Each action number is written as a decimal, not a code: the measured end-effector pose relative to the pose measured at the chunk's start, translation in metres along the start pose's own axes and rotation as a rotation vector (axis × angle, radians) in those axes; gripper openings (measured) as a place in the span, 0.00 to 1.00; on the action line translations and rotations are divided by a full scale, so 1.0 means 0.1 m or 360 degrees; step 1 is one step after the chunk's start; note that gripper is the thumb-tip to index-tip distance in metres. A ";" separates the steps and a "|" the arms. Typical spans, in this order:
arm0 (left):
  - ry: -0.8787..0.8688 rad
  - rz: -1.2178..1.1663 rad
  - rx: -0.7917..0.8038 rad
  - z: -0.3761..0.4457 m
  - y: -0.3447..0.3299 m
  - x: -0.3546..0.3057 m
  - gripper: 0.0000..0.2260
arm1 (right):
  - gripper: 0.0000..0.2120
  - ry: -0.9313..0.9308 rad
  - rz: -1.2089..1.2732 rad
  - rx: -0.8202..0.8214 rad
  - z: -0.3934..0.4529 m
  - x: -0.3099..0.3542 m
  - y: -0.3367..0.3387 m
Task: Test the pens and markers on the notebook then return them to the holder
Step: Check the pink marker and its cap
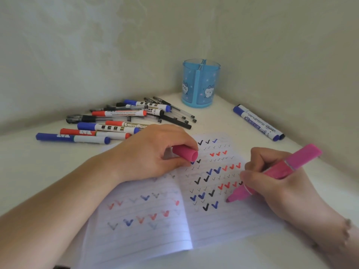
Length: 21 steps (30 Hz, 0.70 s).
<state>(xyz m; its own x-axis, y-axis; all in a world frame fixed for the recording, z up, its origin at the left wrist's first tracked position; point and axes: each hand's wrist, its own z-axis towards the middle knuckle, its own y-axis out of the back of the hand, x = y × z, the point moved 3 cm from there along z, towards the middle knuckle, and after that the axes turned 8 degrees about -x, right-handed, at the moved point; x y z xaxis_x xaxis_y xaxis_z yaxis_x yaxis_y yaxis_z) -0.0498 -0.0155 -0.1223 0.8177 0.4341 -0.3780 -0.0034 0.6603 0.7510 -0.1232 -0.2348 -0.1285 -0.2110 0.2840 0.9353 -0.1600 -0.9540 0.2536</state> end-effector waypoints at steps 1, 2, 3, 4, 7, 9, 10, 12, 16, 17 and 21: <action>-0.0004 0.0007 0.0000 0.00 0.00 0.00 0.12 | 0.14 -0.0015 0.0024 -0.0004 0.00 0.00 0.00; -0.0007 0.0013 0.0001 0.00 0.00 0.00 0.12 | 0.14 -0.0030 0.0052 -0.0001 0.01 0.00 0.01; -0.0010 0.0015 0.0001 0.00 0.00 -0.01 0.12 | 0.14 -0.0048 0.0086 0.0000 0.01 0.01 0.02; -0.0014 0.0011 0.0000 0.01 0.00 -0.02 0.13 | 0.15 -0.0061 0.0140 -0.0003 0.01 0.01 0.03; -0.0012 0.0001 0.0000 0.00 0.01 -0.05 0.13 | 0.20 -0.0047 0.0395 -0.0024 0.00 0.04 0.07; 0.0006 -0.0022 -0.0015 0.00 0.02 -0.08 0.13 | 0.24 -0.0036 0.0489 0.0050 -0.01 0.06 0.07; 0.0016 -0.0049 -0.0028 0.00 0.02 -0.09 0.13 | 0.24 -0.0032 0.0504 0.0088 -0.01 0.07 0.07; 0.0017 -0.0079 -0.0076 0.01 0.03 -0.11 0.13 | 0.20 -0.0012 0.0536 0.0112 -0.01 0.08 0.08; 0.0024 -0.0094 -0.0128 0.03 0.04 -0.14 0.12 | 0.13 0.0007 0.0579 -0.0008 0.01 0.06 0.10; 0.0025 -0.0112 -0.0120 0.03 0.04 -0.15 0.12 | 0.12 0.0008 0.0565 -0.0002 0.01 0.06 0.09; -0.0004 -0.0121 -0.0074 0.03 0.01 -0.22 0.12 | 0.23 0.0032 0.0486 0.0109 -0.01 0.08 0.06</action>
<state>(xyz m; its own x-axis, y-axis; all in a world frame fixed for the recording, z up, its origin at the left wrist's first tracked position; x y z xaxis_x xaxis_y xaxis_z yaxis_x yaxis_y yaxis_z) -0.0660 -0.0256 -0.1119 0.8181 0.3801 -0.4315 0.0321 0.7190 0.6942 -0.1267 -0.2384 -0.1195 -0.2584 -0.0156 0.9659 -0.0211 -0.9995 -0.0218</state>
